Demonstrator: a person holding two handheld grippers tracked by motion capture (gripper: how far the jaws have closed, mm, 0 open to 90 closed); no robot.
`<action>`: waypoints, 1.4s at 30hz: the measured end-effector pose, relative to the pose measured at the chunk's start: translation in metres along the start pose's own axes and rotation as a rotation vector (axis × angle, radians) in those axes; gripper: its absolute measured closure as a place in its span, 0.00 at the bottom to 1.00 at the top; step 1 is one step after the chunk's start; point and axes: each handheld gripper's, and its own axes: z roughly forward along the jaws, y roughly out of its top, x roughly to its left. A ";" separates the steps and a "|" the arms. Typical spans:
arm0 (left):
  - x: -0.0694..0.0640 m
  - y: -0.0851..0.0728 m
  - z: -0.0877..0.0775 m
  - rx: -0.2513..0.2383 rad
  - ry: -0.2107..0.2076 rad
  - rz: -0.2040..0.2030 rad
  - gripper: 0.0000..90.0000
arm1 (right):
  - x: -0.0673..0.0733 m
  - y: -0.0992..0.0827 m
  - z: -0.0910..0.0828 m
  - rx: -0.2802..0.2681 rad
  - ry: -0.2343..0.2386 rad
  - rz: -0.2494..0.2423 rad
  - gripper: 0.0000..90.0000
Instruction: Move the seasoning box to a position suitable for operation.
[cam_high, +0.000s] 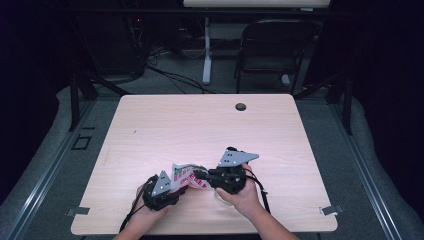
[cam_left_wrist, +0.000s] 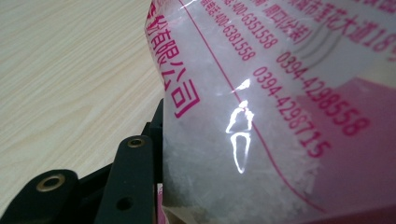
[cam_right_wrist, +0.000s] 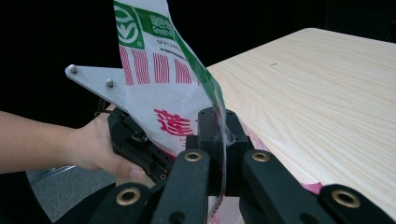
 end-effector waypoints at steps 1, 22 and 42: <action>-0.001 0.001 0.000 0.003 0.012 0.002 0.67 | 0.000 0.000 0.000 -0.002 0.000 0.000 1.00; -0.003 0.012 -0.004 0.033 0.083 0.075 0.70 | -0.002 -0.001 -0.008 -0.007 -0.027 0.003 0.97; -0.001 0.014 -0.007 0.020 0.103 0.081 0.72 | -0.005 0.000 -0.017 -0.018 -0.025 0.019 0.83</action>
